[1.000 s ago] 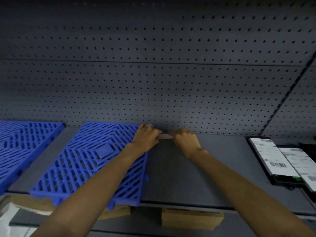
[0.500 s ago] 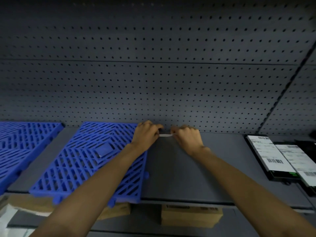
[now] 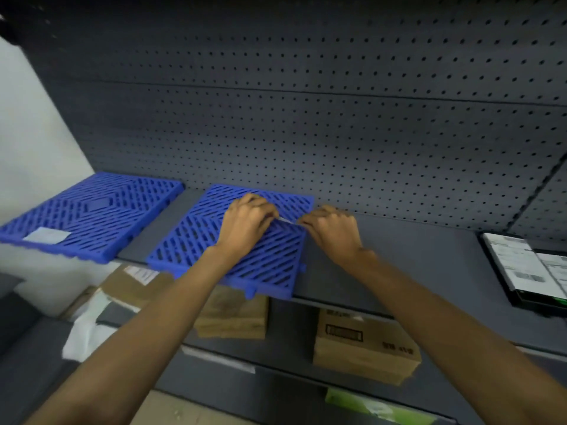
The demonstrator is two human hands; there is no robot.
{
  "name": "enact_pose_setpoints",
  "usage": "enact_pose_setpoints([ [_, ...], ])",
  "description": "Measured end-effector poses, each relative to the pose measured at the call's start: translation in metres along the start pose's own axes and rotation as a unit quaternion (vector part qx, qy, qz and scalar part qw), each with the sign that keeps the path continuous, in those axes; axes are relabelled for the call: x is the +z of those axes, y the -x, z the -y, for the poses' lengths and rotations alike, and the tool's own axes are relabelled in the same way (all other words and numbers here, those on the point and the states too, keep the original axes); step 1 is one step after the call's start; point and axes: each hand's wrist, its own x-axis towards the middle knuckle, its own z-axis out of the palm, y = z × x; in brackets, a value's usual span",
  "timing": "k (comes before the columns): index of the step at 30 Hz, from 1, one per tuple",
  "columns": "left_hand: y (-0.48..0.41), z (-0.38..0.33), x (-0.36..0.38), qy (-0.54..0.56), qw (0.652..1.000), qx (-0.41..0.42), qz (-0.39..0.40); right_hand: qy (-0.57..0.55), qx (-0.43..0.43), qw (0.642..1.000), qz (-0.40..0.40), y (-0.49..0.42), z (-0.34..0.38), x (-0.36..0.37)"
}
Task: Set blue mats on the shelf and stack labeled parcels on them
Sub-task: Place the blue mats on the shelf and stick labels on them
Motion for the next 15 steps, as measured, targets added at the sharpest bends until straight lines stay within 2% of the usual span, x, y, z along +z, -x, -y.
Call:
enact_pose_setpoints([
  [7, 0.068, 0.046, -0.039, -0.034, 0.999, -0.030, 0.014, -0.002, -0.103, 0.994, -0.031, 0.000, 0.080, -0.009],
  [15, 0.121, 0.082, -0.051, -0.006, 0.999, -0.006, 0.042, 0.044, -0.110, 0.993, 0.015, 0.013, 0.145, -0.003],
])
